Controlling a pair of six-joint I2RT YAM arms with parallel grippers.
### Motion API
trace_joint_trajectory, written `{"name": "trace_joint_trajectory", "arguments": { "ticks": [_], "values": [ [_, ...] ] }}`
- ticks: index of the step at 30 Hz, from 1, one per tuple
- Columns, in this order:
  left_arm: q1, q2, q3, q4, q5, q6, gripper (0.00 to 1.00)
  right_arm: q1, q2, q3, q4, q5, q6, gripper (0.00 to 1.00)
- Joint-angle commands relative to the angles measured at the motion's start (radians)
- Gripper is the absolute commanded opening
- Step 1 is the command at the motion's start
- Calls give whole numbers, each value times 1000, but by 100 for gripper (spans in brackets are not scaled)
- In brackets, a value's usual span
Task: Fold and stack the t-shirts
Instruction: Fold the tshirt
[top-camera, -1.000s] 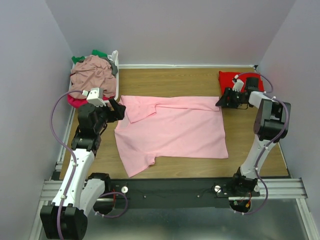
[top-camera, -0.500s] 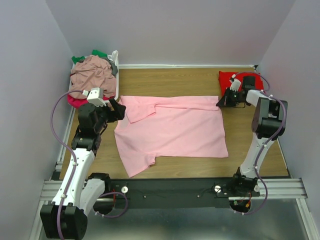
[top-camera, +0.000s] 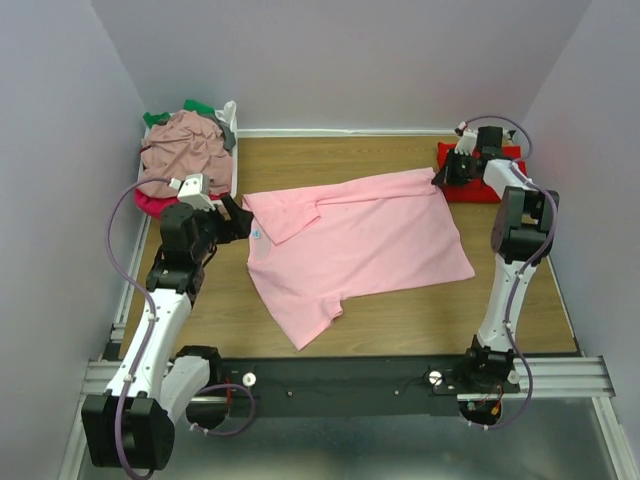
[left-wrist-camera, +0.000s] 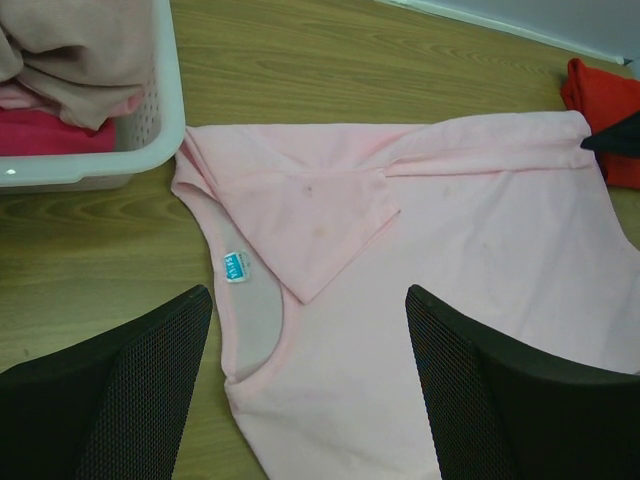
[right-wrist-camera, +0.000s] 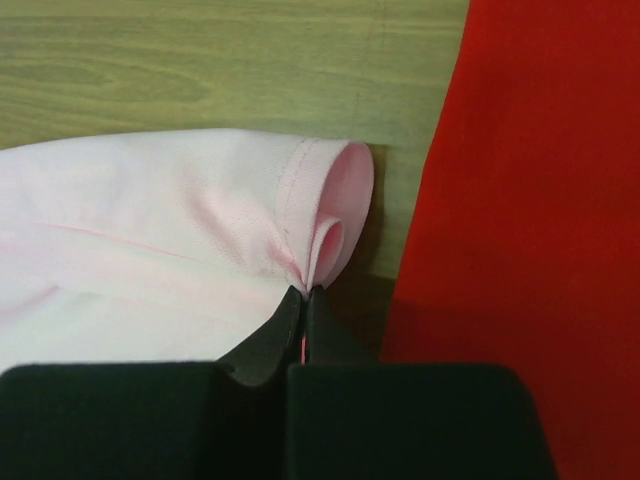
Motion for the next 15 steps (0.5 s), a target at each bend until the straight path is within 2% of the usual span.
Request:
{"name": "trace_joint_trajectory", "arguments": {
  "ticks": [1,3,5,6,10,14,15],
  "values": [
    [7,30,-11,30,53,-5,86,22,76,116,-19,64,-1,2],
    [7,49,-27,50,93,-45,86,34,90,149,-31,73,-10,5],
    [7,59,-59,73,172,-81,84,43,81,180,-44,72,-20,22],
    [7,65,-69,73,220,-129,82,55,57,186,-50,79,-40,38],
    [-36,39,-138,72,297,-230,76,82,-59,145,-65,76,-97,61],
    [-241,-25,-143,-6,196,-309,75,98,-221,39,-86,11,-171,78],
    [-335,-39,-137,-32,171,-322,75,103,-262,7,-93,-22,-213,84]
  ]
}}
